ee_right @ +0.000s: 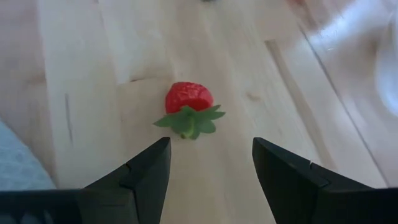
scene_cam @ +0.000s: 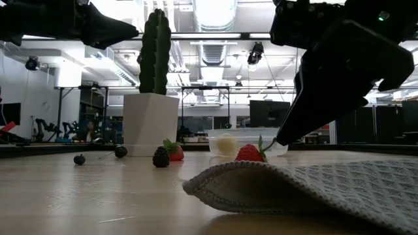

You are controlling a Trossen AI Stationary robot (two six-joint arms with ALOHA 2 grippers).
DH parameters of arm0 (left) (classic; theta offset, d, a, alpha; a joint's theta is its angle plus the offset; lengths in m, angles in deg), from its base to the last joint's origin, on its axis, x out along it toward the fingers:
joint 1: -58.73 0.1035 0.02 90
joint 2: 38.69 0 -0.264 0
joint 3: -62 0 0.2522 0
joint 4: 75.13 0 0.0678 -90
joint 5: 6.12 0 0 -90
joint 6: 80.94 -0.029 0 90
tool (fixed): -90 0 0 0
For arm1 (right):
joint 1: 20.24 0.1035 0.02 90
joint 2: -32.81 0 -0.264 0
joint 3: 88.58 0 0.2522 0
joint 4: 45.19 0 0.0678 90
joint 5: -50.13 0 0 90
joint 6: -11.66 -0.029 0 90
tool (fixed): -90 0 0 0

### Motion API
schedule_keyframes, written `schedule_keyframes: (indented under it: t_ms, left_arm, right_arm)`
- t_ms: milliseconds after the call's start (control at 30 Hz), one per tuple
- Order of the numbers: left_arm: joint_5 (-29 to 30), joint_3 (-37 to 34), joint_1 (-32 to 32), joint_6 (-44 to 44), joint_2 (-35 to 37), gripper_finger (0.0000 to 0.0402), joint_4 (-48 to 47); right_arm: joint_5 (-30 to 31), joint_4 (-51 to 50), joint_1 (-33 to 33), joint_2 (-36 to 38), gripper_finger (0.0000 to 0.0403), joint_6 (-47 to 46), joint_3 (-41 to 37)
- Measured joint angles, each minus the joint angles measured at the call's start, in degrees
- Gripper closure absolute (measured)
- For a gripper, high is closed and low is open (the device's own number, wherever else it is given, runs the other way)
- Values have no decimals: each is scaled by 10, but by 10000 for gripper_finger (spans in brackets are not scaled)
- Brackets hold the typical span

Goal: Pick and placing Produce into tupperware
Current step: Put the middle right red strawberry into the transparent container

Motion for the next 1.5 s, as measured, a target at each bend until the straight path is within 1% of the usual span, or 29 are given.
schedule_keyframes:
  t_ms: [100,367,500,700,1133,1333,1500]
  left_arm:
    - [0,0,0,0,0,251,0]
    - [0,0,0,0,0,251,0]
    - [0,0,0,0,0,251,0]
    - [0,0,0,0,0,251,0]
    - [0,-1,0,0,-3,251,0]
    - [0,-1,0,0,-4,251,0]
    - [0,-1,0,0,-5,251,-1]
  right_arm:
    - [-9,11,-1,0,184,0,0]
    - [-10,32,-4,0,184,-1,-2]
    - [-19,63,-4,0,184,-3,-8]
    - [-29,71,-4,0,184,-5,-18]
    - [-29,91,-4,0,184,-34,-39]
    - [-32,130,-8,-21,184,-30,-40]
    - [-37,127,-8,-38,184,-32,-40]
